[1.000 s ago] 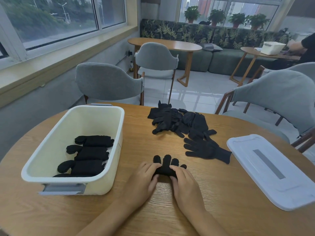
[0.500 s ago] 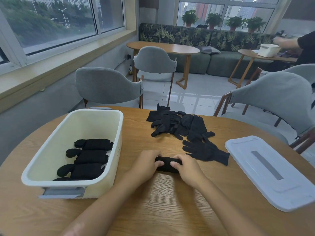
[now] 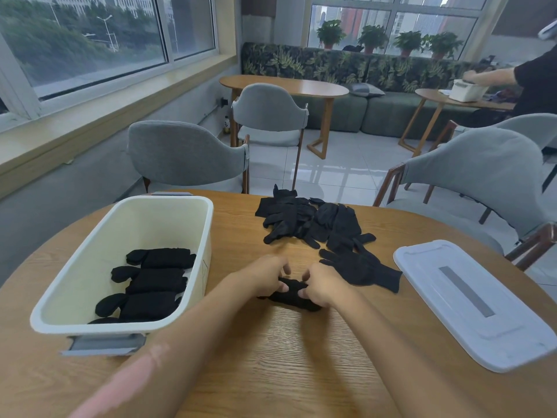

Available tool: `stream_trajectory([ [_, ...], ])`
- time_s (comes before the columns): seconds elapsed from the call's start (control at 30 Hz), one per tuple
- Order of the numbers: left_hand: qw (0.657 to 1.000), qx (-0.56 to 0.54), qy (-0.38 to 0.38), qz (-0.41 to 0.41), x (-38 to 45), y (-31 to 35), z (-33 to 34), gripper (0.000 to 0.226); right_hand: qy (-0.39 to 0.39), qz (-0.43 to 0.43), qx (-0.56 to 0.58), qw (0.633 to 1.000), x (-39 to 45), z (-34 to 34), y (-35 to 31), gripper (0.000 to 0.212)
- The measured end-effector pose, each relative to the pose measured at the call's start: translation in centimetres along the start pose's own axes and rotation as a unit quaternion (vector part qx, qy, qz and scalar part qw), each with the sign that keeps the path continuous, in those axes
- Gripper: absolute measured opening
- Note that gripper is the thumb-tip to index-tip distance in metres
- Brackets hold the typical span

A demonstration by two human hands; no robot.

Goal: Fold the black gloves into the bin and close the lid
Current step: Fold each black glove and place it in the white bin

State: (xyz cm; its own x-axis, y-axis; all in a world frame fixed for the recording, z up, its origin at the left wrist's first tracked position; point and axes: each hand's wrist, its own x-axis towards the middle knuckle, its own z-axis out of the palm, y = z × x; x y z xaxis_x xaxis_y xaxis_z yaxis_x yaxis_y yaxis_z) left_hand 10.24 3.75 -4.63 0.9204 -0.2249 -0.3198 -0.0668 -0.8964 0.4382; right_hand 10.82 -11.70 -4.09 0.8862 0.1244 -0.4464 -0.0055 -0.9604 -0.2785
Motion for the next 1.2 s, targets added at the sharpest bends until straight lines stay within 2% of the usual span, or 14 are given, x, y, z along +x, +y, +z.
stream_trajectory([
  [0.23,0.999,0.033,-0.039,-0.009,0.7,0.9,0.0,0.033,-0.022,-0.019,-0.047,0.998,0.3,-0.3,-1.2,0.037],
  [0.4,0.998,0.036,-0.041,-0.017,0.3,1.4,0.0,0.027,-0.027,-0.048,0.002,0.999,-0.4,-0.5,-0.5,0.034],
  [0.53,0.998,0.045,-0.030,-0.010,-0.5,1.2,0.3,0.019,0.010,-0.075,0.032,0.997,-1.5,0.0,-0.1,0.030],
  [0.77,0.999,0.029,0.009,0.009,-2.3,1.6,-0.4,0.019,0.043,-0.094,0.093,0.990,-3.7,-0.1,0.1,0.022],
  [1.0,0.996,0.027,0.067,0.051,-5.9,3.0,-4.7,0.017,0.082,-0.153,0.109,0.979,-7.1,-3.8,-1.7,0.023],
  [1.2,0.993,0.028,0.099,0.065,-11.4,1.5,-11.3,0.013,0.109,-0.220,0.125,0.961,-10.0,-6.8,-6.6,0.026],
])
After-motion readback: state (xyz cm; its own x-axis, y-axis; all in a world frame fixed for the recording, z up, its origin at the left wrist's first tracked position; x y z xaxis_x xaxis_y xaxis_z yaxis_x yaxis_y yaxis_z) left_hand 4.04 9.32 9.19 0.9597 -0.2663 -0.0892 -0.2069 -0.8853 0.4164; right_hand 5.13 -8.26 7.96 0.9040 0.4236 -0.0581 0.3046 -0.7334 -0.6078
